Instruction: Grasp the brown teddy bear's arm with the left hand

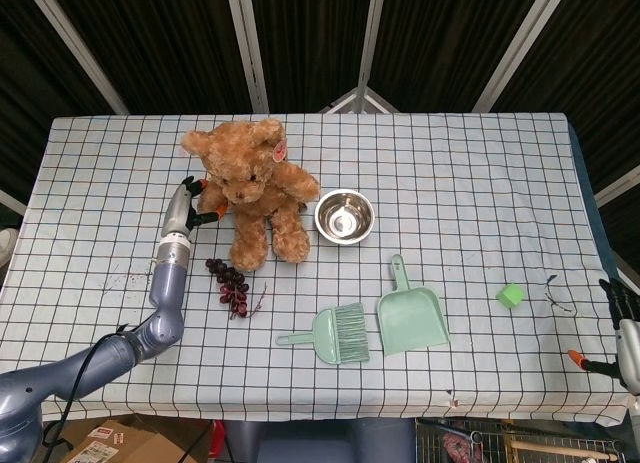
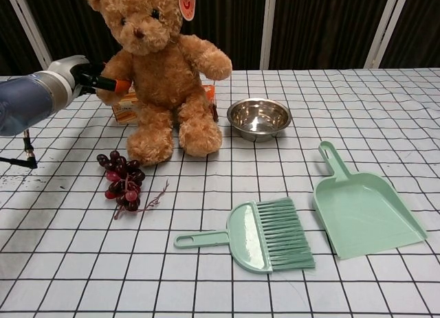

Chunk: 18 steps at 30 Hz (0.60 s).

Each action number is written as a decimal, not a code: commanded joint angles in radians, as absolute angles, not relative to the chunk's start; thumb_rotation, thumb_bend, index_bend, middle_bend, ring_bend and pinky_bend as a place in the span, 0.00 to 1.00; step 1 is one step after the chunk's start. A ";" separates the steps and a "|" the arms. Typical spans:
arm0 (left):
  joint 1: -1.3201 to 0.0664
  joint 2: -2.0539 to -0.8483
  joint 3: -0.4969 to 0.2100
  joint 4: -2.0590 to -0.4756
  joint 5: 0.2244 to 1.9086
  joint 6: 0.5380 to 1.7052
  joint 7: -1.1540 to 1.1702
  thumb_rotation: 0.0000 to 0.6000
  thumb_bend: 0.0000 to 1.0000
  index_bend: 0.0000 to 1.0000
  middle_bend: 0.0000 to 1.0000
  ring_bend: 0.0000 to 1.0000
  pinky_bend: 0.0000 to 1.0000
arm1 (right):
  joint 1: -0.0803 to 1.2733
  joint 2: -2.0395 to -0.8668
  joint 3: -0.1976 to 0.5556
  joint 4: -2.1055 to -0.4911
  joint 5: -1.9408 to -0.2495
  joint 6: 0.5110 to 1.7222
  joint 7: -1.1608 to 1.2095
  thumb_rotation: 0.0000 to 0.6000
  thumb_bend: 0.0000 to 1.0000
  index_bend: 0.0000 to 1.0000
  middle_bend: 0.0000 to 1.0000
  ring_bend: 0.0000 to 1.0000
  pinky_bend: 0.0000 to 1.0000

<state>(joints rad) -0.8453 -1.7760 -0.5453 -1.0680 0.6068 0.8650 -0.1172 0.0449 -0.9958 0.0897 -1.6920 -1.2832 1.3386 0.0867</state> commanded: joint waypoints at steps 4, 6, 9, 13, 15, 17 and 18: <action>-0.844 -1.798 -0.530 -1.027 0.633 0.888 -0.103 1.00 0.49 0.49 0.43 0.00 0.00 | 0.048 -0.997 0.090 -1.689 -1.283 1.332 0.089 1.00 0.13 0.00 0.00 0.00 0.00; -0.845 -1.800 -0.547 -1.020 0.613 0.864 -0.119 1.00 0.49 0.49 0.43 0.00 0.00 | 0.047 -0.997 0.089 -1.689 -1.286 1.334 0.088 1.00 0.13 0.00 0.00 0.00 0.00; -0.847 -1.795 -0.557 -1.029 0.626 0.853 -0.133 1.00 0.48 0.49 0.43 0.00 0.00 | 0.047 -0.999 0.089 -1.687 -1.286 1.336 0.086 1.00 0.12 0.00 0.00 0.00 0.00; -0.847 -1.790 -0.549 -1.054 0.656 0.874 -0.122 1.00 0.48 0.49 0.43 0.00 0.00 | 0.051 -1.001 0.089 -1.688 -1.281 1.328 0.079 1.00 0.12 0.00 0.00 0.00 0.00; -0.846 -1.788 -0.546 -1.059 0.654 0.878 -0.111 1.00 0.48 0.49 0.42 0.00 0.00 | 0.052 -1.001 0.089 -1.689 -1.281 1.327 0.076 1.00 0.13 0.00 0.00 0.00 0.00; -0.844 -1.787 -0.547 -1.060 0.648 0.879 -0.105 1.00 0.48 0.48 0.41 0.00 0.00 | 0.053 -1.002 0.090 -1.689 -1.280 1.327 0.075 1.00 0.13 0.00 0.00 0.00 0.00; -0.843 -1.786 -0.548 -1.060 0.647 0.878 -0.105 1.00 0.47 0.46 0.40 0.00 0.00 | 0.053 -1.002 0.090 -1.689 -1.280 1.328 0.075 1.00 0.13 0.00 0.00 0.00 0.00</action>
<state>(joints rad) -0.8435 -1.7870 -0.5474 -1.0594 0.6477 0.8785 -0.1060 0.0527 -1.0019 0.0900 -1.6889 -1.2801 1.3278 0.0750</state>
